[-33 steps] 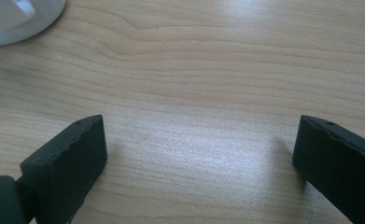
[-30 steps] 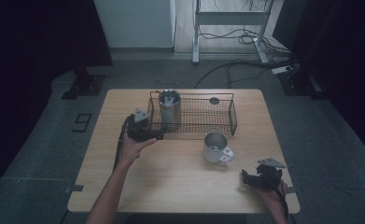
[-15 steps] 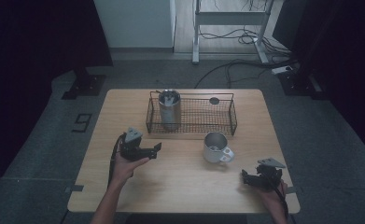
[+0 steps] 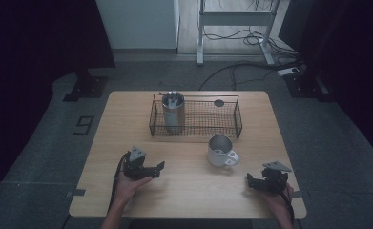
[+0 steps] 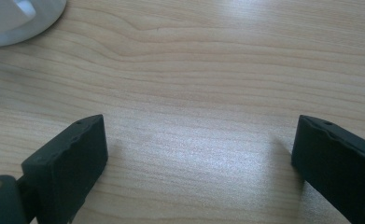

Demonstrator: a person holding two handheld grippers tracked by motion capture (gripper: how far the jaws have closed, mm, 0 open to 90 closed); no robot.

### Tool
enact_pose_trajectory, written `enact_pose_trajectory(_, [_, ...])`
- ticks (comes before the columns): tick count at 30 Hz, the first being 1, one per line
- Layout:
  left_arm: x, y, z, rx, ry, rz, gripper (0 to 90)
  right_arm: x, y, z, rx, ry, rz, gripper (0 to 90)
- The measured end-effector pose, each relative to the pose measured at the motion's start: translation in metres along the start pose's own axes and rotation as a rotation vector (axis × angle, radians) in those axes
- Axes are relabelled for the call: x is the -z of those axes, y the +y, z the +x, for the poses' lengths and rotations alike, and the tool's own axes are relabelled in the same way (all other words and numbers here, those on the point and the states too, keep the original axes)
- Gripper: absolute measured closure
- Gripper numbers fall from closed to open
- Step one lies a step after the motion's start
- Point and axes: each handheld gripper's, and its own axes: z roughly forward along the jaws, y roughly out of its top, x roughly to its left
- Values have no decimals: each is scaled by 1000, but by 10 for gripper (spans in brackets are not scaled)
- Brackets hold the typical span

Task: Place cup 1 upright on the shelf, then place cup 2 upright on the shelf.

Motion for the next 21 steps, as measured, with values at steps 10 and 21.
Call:
enact_pose_trajectory(10, [3, -1, 1, 23, -17, -22, 72, 0, 0, 0, 7, 5, -2, 40])
enact_pose_trajectory(21, [5, -2, 4, 25, -31, -8, 73, 11, 2, 4, 3, 3, -81, 80])
